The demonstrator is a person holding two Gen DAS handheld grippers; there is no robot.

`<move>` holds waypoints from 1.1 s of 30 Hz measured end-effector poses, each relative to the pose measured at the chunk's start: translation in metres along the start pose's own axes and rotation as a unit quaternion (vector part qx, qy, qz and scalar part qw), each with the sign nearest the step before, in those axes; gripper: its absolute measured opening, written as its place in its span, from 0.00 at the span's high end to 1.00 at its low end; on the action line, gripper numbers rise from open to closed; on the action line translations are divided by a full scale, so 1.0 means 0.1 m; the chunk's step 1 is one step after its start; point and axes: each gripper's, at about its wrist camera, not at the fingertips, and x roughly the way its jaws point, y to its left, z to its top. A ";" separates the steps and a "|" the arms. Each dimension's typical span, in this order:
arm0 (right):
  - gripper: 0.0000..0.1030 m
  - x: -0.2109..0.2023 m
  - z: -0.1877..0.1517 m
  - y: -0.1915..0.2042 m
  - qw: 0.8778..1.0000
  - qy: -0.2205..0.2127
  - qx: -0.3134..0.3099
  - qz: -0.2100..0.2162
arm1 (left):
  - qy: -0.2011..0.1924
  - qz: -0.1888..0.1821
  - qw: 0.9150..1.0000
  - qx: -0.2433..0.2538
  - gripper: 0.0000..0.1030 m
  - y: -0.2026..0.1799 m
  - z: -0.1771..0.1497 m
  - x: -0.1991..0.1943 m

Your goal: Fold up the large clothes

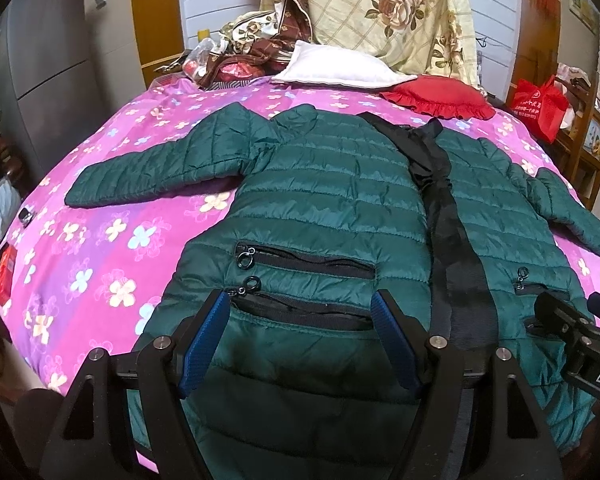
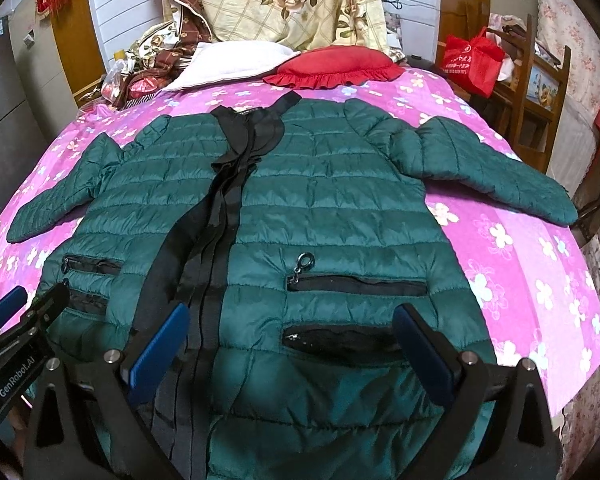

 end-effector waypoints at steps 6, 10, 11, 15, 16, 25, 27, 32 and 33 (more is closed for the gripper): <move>0.00 0.05 0.04 0.00 1.000 0.004 0.004 0.002 | 0.005 0.001 1.000 0.001 0.49 0.00 -0.02 0.07; 0.00 0.09 0.08 0.00 1.000 0.007 0.006 0.003 | 0.007 0.005 1.000 0.002 0.49 0.00 -0.03 0.11; 0.00 0.11 0.09 0.00 1.000 0.008 0.006 0.003 | 0.006 0.007 1.000 0.001 0.49 0.00 -0.03 0.11; 0.00 0.15 0.13 0.02 1.000 0.012 0.003 0.002 | 0.004 0.011 1.000 -0.004 0.49 0.04 -0.02 0.13; 0.00 0.15 0.14 0.03 1.000 0.012 0.002 0.002 | 0.005 0.011 1.000 -0.006 0.49 0.05 -0.02 0.13; 0.00 0.20 0.16 0.07 1.000 0.016 -0.001 0.004 | 0.009 0.013 1.000 -0.009 0.49 0.07 -0.02 0.18; 0.00 0.20 0.16 0.07 1.000 0.016 0.000 0.004 | 0.010 0.013 1.000 -0.008 0.49 0.08 -0.02 0.19; 0.00 0.25 0.18 0.06 1.000 0.018 0.002 0.003 | 0.012 0.010 1.000 -0.012 0.49 0.08 0.00 0.21; 0.00 0.25 0.18 0.07 1.000 0.019 0.002 0.002 | 0.012 0.010 1.000 -0.013 0.49 0.09 0.01 0.22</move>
